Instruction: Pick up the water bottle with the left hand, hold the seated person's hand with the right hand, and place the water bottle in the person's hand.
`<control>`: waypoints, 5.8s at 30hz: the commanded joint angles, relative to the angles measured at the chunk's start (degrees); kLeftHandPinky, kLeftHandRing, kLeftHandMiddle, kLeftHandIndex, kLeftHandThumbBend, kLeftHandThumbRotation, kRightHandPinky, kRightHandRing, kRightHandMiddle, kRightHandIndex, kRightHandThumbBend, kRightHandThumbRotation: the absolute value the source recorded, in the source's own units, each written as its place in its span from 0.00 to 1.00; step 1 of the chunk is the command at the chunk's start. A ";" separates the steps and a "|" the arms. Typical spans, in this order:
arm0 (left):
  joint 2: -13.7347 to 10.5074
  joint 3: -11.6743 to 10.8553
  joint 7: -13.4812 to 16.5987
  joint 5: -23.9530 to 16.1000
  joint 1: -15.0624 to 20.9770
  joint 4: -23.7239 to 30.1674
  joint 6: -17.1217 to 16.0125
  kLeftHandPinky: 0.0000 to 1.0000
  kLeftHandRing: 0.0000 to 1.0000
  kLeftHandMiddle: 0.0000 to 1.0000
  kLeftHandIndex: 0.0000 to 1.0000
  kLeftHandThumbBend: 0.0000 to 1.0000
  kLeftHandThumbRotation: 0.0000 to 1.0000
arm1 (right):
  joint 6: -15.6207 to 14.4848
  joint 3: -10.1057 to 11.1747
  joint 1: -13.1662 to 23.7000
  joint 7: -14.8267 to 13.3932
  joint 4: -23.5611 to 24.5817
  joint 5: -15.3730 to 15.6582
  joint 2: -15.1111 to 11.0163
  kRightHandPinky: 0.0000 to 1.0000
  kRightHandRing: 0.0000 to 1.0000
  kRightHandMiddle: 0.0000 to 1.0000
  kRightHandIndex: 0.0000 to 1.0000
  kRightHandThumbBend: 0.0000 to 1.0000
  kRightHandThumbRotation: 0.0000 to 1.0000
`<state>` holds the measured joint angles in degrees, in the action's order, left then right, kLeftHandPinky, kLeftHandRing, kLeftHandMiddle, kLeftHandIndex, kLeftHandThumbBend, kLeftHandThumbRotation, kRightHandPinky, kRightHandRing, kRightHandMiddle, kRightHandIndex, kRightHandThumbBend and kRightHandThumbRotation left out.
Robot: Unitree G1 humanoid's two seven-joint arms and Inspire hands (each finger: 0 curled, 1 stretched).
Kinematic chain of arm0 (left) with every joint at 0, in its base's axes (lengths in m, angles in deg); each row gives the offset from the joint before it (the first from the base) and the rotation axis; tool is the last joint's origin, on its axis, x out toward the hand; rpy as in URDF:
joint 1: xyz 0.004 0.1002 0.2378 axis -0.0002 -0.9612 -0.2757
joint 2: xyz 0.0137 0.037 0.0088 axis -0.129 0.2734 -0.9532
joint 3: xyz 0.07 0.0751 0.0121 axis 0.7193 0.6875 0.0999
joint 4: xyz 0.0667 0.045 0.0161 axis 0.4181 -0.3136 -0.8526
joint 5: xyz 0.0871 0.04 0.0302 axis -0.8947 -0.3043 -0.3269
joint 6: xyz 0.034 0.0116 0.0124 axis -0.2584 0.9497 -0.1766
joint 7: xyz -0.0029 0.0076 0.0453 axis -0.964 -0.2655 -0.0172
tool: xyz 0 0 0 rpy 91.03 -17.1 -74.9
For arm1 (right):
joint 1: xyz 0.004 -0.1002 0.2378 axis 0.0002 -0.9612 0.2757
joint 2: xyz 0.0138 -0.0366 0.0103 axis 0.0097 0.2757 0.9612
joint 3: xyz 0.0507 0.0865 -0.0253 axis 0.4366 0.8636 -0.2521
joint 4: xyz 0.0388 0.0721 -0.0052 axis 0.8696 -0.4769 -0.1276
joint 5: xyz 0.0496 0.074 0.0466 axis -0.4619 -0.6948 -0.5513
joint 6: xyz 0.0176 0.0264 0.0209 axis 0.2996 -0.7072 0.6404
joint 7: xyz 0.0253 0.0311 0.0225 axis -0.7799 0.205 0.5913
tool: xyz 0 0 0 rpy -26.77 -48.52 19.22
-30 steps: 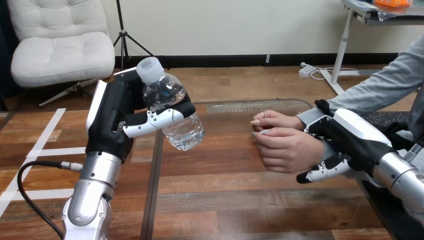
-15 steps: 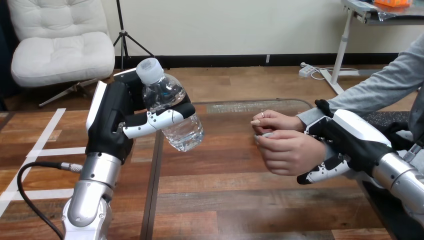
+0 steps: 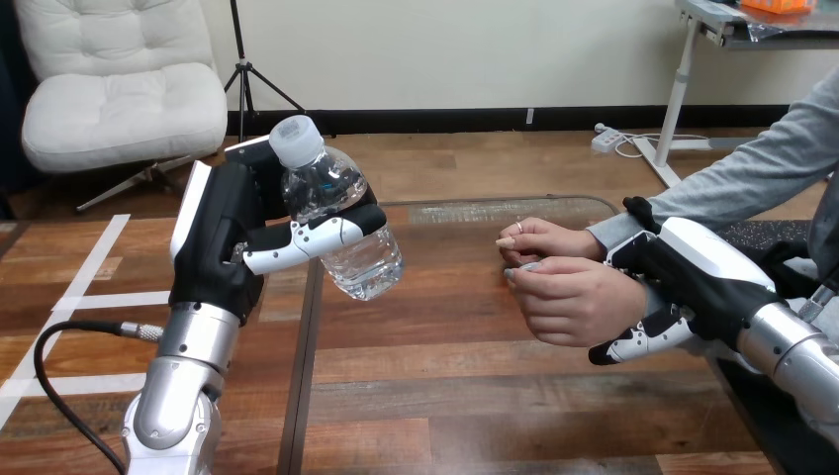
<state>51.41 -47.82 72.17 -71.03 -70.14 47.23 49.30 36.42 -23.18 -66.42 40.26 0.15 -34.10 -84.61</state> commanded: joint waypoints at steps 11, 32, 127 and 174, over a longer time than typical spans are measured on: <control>-0.15 -0.69 0.49 0.95 2.45 2.96 -1.57 0.24 0.29 0.33 0.36 0.67 0.00 | 0.50 0.95 4.54 -1.18 0.57 -0.70 -0.36 0.16 0.20 0.26 0.27 0.82 0.00; -0.50 -0.68 0.77 0.29 2.55 2.47 -1.99 0.24 0.29 0.34 0.36 0.67 0.00 | 0.77 0.77 4.80 -1.49 0.18 -0.38 -0.37 0.16 0.20 0.26 0.27 0.82 0.00; 8.45 8.40 -7.21 -1.50 13.68 -13.74 -1.90 0.25 0.30 0.34 0.36 0.75 0.00 | 0.20 1.54 3.40 -1.53 5.23 -1.34 1.02 0.19 0.22 0.27 0.29 0.81 0.00; 10.25 9.76 -9.85 -1.26 14.41 -13.25 0.01 0.25 0.30 0.34 0.36 0.74 0.00 | -0.15 1.03 4.20 -2.14 5.59 -0.93 2.06 0.22 0.25 0.30 0.30 0.82 0.00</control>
<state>60.87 -38.61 62.58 -73.00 -59.83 32.50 49.68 35.72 -23.40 -66.47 40.26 4.09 -34.10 -83.23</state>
